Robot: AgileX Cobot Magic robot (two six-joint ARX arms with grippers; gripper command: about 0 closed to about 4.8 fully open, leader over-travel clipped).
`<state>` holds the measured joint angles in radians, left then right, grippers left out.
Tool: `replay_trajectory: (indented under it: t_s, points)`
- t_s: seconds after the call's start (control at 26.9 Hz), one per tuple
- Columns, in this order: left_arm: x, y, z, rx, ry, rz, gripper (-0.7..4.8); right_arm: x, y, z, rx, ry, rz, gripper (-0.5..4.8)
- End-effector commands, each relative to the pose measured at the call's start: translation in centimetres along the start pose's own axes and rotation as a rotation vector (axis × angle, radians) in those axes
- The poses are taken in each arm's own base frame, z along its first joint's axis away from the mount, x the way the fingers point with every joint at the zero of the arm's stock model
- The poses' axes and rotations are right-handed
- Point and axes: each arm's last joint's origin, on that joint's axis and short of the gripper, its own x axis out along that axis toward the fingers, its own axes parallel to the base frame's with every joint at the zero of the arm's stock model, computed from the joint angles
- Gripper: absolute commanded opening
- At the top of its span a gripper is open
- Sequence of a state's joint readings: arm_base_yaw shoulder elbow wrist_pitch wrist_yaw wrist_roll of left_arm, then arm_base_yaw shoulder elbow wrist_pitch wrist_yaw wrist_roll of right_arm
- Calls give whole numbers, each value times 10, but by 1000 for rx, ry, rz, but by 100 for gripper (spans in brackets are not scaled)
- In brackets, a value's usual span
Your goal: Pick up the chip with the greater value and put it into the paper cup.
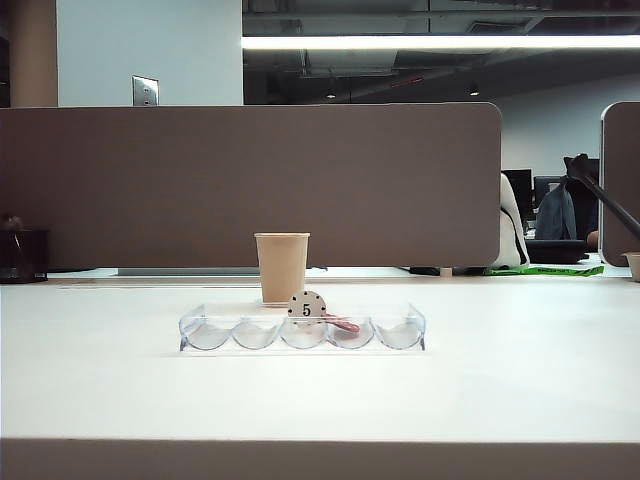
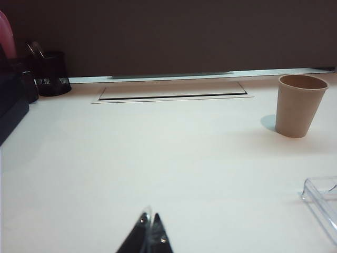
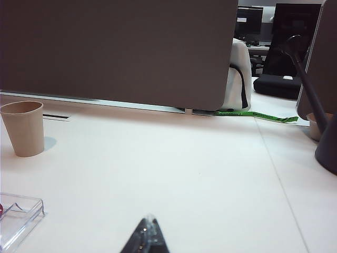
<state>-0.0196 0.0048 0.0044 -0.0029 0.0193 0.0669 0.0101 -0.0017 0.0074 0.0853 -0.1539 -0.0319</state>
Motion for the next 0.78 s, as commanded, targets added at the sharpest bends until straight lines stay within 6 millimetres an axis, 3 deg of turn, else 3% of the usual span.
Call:
replay_trajectory:
  t_s: [0.04,0.78]
  points:
    - [0,0,2,-28,-15,-6,-6,0,0,1,-4,-11,2,-5]
    - [0,-1,6,-46,-58,-47,-6,0,0,-8,24,80,-11,-5]
